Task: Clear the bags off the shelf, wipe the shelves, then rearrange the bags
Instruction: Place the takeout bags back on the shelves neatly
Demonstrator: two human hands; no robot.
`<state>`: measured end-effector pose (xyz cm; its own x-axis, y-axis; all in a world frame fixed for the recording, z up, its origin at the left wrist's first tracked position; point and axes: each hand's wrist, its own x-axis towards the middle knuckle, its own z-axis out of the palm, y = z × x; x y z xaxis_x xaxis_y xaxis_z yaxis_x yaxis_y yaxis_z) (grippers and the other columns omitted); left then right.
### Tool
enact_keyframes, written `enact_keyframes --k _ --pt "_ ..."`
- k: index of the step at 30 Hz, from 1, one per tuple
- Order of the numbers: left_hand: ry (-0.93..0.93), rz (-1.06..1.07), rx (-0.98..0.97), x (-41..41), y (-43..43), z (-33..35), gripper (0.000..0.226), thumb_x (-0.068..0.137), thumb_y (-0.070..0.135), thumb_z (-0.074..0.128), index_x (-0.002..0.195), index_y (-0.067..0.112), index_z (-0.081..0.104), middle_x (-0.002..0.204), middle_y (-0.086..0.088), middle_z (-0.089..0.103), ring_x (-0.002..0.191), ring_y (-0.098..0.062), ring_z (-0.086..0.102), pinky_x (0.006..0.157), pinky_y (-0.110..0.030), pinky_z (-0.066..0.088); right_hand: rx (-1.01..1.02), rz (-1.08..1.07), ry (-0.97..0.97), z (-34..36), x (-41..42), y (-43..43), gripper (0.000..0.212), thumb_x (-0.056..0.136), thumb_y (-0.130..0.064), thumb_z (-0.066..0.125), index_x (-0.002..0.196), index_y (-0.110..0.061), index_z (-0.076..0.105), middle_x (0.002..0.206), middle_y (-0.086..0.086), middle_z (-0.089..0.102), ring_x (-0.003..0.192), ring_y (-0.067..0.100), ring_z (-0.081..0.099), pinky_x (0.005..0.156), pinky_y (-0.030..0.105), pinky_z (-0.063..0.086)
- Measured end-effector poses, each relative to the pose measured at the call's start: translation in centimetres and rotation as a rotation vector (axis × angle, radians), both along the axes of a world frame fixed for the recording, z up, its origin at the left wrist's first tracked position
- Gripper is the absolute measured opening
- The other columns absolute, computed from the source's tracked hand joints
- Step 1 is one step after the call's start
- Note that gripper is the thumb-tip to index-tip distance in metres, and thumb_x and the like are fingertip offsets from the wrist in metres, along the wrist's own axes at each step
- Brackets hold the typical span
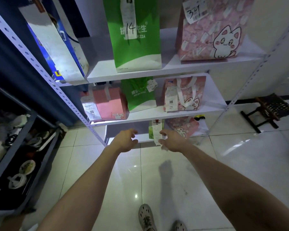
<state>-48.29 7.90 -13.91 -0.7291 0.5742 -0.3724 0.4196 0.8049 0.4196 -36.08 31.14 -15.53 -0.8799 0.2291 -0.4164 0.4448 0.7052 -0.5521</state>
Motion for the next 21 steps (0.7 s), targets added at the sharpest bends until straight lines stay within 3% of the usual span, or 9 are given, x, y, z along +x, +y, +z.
enact_keyframes --k 2,7,21 --pt "-0.002 -0.024 0.001 -0.7 0.8 -0.8 0.049 0.104 0.03 0.069 0.151 0.022 0.057 0.142 -0.001 0.07 0.117 -0.022 0.072 0.102 -0.036 0.055 0.007 -0.035 -0.006 -0.5 -0.2 0.2 0.054 0.101 -0.035 0.067 0.151 -0.019 0.053 0.149 0.008 0.058 0.127 0.029 0.059 0.105 0.038 0.05" --pt "-0.067 -0.044 -0.01 -0.6 2.6 -2.8 0.046 0.105 0.029 0.069 0.149 0.022 0.057 0.141 -0.003 0.07 0.118 -0.024 0.07 0.102 -0.044 0.058 0.085 -0.007 -0.051 -2.2 0.6 1.6 0.048 0.104 -0.034 0.059 0.147 -0.014 0.054 0.145 0.01 0.059 0.126 0.031 0.058 0.097 0.035 0.046" --pt "-0.009 0.042 -0.04 2.0 8.0 -10.6 0.045 0.105 0.026 0.066 0.149 0.018 0.057 0.134 -0.003 0.072 0.115 -0.027 0.071 0.103 -0.044 0.057 -0.04 0.001 -0.058 -11.0 0.6 7.7 0.055 0.1 -0.034 0.067 0.15 -0.015 0.054 0.144 0.011 0.063 0.128 0.029 0.061 0.108 0.036 0.048"
